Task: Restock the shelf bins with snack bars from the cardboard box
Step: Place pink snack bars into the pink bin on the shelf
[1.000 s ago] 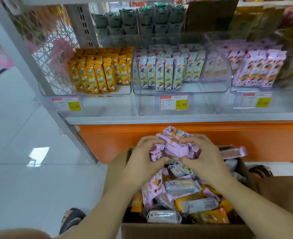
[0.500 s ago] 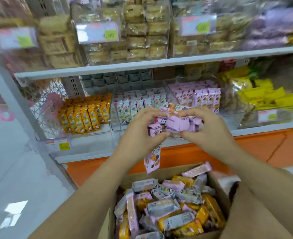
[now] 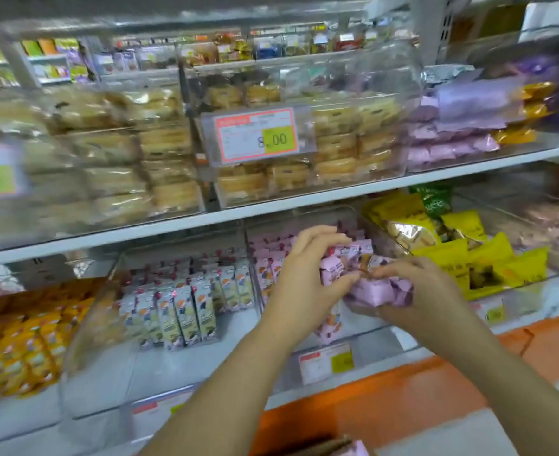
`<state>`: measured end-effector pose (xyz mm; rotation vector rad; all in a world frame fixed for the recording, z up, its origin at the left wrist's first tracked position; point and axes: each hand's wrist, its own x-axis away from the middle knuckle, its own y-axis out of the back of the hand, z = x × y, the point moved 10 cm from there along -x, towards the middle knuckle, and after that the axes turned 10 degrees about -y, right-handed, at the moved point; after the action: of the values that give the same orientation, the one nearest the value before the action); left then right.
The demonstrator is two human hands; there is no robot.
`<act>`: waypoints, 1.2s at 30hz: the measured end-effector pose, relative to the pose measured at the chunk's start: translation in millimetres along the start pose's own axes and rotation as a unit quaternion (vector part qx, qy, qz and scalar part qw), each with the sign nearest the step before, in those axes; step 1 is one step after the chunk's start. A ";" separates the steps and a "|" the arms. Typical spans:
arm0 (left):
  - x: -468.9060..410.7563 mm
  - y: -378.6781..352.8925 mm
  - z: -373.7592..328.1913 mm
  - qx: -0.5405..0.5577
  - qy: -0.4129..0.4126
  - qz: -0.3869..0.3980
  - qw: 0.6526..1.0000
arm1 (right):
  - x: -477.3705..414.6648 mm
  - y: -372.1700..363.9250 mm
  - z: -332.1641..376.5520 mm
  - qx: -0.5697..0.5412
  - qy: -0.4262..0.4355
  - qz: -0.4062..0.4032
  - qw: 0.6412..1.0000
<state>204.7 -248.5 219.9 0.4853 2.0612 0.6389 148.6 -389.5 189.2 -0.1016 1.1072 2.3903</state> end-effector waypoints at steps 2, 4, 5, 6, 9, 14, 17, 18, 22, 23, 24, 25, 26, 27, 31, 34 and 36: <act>-3.4 -18.0 15.3 0.007 0.031 0.004 0.999 | -10.7 -14.2 -9.5 0.020 -0.001 0.049 0.999; -1.8 -32.3 26.8 0.024 0.057 0.007 0.998 | -18.2 -24.1 -17.6 0.052 0.004 0.086 0.995; -0.4 -36.9 31.9 0.028 0.067 0.006 0.997 | -21.8 -27.5 -21.4 0.073 0.005 0.101 0.992; 1.1 -41.3 37.0 0.030 0.080 0.007 0.996 | -26.1 -30.0 -25.1 0.095 0.004 0.115 0.989; 8.3 -58.5 47.3 0.038 0.126 0.047 0.990 | -36.5 -33.7 -33.6 0.138 0.001 0.147 0.979; 20.2 -90.8 48.5 0.074 0.180 0.137 0.971 | -41.4 -38.3 -38.6 0.203 0.016 0.182 0.962; 22.9 -96.0 49.4 0.093 0.187 0.146 0.967 | -41.9 -29.4 -31.8 0.253 0.045 0.160 0.953; 23.1 -96.0 50.2 0.100 0.190 0.143 0.966 | -43.2 -24.5 -28.1 0.250 0.057 0.142 0.956; 18.0 -90.7 49.1 0.124 0.193 0.111 0.967 | -43.0 -27.5 -10.5 0.110 0.115 0.149 0.976; 15.9 -89.3 48.6 0.136 0.193 0.101 0.966 | -41.3 -35.1 -9.4 0.069 0.117 0.173 0.975; 14.7 -88.8 49.5 0.146 0.196 0.094 0.965 | -39.9 -41.9 -9.9 0.041 0.116 0.192 0.974; 14.5 -88.8 50.0 0.155 0.201 0.091 0.963 | -40.0 -47.2 -11.5 0.029 0.117 0.199 0.973; 15.8 -90.3 50.7 0.162 0.207 0.092 0.960 | -40.6 -50.2 -13.6 0.031 0.117 0.201 0.972; 17.7 -92.4 51.7 0.168 0.214 0.095 0.958 | -41.8 -51.6 -16.0 0.035 0.120 0.199 0.972; 23.0 -104.9 55.8 0.202 0.230 0.100 0.947 | -47.9 -48.4 -19.6 0.070 0.146 0.163 0.973; 18.5 -110.0 52.5 0.226 0.232 0.093 0.942 | -48.4 -43.7 -20.4 0.055 0.139 0.144 0.978; 15.8 -111.2 51.0 0.235 0.232 0.087 0.940 | -50.8 -37.3 -23.9 0.031 0.130 0.124 0.983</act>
<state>229.1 -314.5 118.6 0.8641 2.6603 0.3752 207.1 -407.4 160.9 -0.2755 1.3834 2.6153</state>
